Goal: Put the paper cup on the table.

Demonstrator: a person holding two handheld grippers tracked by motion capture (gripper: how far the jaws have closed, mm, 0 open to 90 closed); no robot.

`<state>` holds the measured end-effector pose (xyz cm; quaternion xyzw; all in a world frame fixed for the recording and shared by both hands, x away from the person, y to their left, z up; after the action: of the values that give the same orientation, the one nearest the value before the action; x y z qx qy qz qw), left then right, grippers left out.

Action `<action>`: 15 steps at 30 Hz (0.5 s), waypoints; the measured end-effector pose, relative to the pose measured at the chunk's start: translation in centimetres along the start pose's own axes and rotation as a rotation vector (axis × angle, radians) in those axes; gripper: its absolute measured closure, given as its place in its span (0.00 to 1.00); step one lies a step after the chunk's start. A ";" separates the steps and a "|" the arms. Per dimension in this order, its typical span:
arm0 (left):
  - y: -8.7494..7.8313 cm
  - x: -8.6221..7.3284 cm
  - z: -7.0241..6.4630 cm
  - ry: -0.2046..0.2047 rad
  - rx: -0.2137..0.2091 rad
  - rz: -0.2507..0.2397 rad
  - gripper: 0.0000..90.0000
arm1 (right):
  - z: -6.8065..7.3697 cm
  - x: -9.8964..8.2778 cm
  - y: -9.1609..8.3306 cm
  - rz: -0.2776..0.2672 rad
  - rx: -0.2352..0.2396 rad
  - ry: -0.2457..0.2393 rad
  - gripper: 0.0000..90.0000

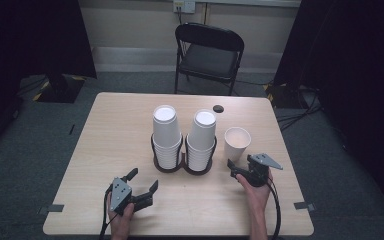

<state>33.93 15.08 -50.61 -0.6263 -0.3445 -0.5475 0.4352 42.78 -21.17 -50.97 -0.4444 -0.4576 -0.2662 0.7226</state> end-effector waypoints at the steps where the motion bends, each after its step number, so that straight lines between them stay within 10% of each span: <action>1: 0.0 0.0 0.0 0.001 0.000 0.002 0.19 | 0.2 -0.1 -0.3 -0.005 -0.004 -0.005 0.16; 15: 0.0 0.0 0.1 0.000 0.028 0.019 0.19 | 4.5 -1.4 -3.7 -0.157 0.098 -0.010 0.18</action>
<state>33.97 15.14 -50.65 -0.6234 -0.3460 -0.5384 0.4492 37.31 -18.96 -49.89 -0.3726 -0.5072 -0.2972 0.7180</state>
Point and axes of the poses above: each handheld gripper's, and its own axes: y roughly forward along the jaws, x roughly out of its top, z roughly to its left, the point moved 5 cm from there along y, roughly forward along the jaws, and after that the axes turned 7 degrees about x, right-handed, at the moved point
